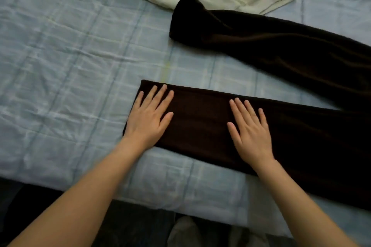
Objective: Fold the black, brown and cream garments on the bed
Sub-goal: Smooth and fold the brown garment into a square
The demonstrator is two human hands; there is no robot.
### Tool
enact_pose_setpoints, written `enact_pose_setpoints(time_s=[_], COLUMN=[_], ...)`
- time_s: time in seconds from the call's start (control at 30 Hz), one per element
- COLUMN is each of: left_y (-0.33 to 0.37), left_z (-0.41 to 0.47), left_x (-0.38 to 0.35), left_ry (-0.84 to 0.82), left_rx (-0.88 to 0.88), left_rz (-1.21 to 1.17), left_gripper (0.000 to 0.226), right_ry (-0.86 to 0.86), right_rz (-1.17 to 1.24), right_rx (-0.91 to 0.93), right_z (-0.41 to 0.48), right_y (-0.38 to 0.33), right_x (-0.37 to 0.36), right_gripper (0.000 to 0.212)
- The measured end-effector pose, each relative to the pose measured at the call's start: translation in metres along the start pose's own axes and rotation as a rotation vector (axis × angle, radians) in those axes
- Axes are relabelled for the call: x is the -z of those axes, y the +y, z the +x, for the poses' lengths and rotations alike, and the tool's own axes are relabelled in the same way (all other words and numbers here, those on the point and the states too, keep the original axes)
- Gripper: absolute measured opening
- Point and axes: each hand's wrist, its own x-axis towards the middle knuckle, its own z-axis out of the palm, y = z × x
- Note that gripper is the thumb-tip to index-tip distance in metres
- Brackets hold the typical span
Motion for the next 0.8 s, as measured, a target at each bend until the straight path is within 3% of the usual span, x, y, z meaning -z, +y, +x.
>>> enact_pose_setpoints(time_s=[0.13, 0.33, 0.4, 0.47, 0.57, 0.73, 0.8], left_y=[0.003, 0.01, 0.008, 0.007, 0.008, -0.004, -0.005], left_z=[-0.001, 0.004, -0.006, -0.027, -0.052, -0.053, -0.051], left_x=[-0.003, 0.019, 0.029, 0.035, 0.035, 0.041, 0.049], left_ry=[-0.016, -0.093, 0.001, 0.119, 0.093, 0.02, 0.043], left_rx=[0.023, 0.026, 0.143, 0.398, 0.751, 0.883, 0.921], left_rz=[-0.001, -0.023, -0.108, -0.221, -0.417, -0.749, -0.936], left_gripper=[0.06, 0.063, 0.055, 0.049, 0.051, 0.047, 0.034], right_ry=[-0.017, -0.022, -0.006, 0.031, 0.075, -0.063, -0.085], right_rz=[-0.016, -0.005, 0.023, 0.071, 0.13, 0.085, 0.054], right_rx=[-0.126, -0.158, -0.197, -0.204, -0.053, 0.027, 0.016], right_z=[-0.047, -0.048, -0.052, -0.055, -0.054, -0.045, -0.044], right_y=[0.083, 0.083, 0.077, 0.059, 0.011, -0.048, -0.05], right_x=[0.011, 0.016, 0.02, 0.022, 0.019, 0.004, 0.004], right_gripper=[0.062, 0.064, 0.066, 0.066, 0.06, 0.062, 0.059])
